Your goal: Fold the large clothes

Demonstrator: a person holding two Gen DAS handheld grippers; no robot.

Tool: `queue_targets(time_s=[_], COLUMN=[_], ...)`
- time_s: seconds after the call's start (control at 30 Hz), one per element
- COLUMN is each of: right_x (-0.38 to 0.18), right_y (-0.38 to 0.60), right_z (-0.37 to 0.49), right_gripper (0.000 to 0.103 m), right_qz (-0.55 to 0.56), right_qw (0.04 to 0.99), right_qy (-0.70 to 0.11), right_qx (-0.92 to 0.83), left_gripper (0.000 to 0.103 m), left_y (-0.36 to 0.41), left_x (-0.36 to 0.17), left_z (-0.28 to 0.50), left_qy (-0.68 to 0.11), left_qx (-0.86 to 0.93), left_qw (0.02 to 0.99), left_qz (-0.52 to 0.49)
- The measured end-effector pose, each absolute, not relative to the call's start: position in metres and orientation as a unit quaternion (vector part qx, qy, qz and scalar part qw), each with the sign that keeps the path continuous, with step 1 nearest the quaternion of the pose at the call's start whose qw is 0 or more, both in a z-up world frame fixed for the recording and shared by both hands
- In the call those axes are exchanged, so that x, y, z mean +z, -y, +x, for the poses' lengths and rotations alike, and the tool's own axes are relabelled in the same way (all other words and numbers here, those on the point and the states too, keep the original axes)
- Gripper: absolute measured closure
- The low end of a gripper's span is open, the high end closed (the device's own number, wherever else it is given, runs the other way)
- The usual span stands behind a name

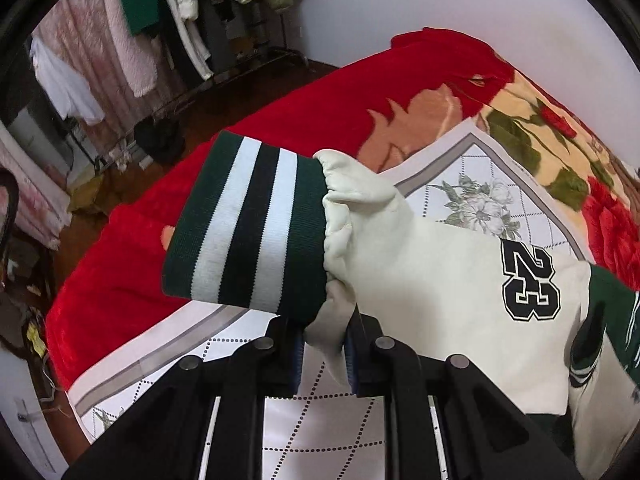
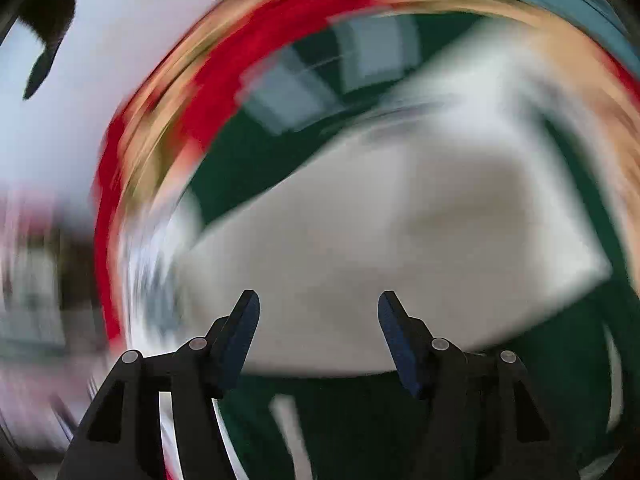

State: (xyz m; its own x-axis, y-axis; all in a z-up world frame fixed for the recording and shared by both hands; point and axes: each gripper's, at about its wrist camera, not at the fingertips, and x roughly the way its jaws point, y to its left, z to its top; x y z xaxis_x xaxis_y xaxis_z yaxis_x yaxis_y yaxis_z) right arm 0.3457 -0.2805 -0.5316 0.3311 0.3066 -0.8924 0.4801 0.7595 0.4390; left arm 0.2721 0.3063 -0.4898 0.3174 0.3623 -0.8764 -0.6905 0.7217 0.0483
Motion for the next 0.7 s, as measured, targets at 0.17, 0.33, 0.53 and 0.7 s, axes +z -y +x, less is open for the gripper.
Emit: queue_targets(time_s=[0.17,0.33,0.53,0.7], right_x=[-0.568,-0.596,-0.534,-0.515], right_y=[0.338,0.290,0.275,0.334], right_z=[0.387,0.442,0.402,0.359], right_gripper=[0.085,0.085,0.051,0.048], right_qz=[0.340,0.310,0.235,0.261], right_qw=[0.755,0.756,0.798,0.782], right_qy=[-0.540,-0.570,-0.554,-0.561], right_qx=[-0.151,-0.093,-0.032,-0.075], left_gripper=[0.083,0.073,0.017,0.003], left_y=[-0.233,-0.189,-0.167,-0.127], left_x=[-0.495,-0.499,-0.455,-0.425], left_z=[0.300,0.313,0.279,0.284], left_qy=[-0.497,-0.522,-0.519,-0.521], left_qx=[0.270,0.204,0.204,0.183], left_qw=[0.821,0.824,0.829,0.834], left_qz=[-0.082,-0.082,-0.049,-0.021])
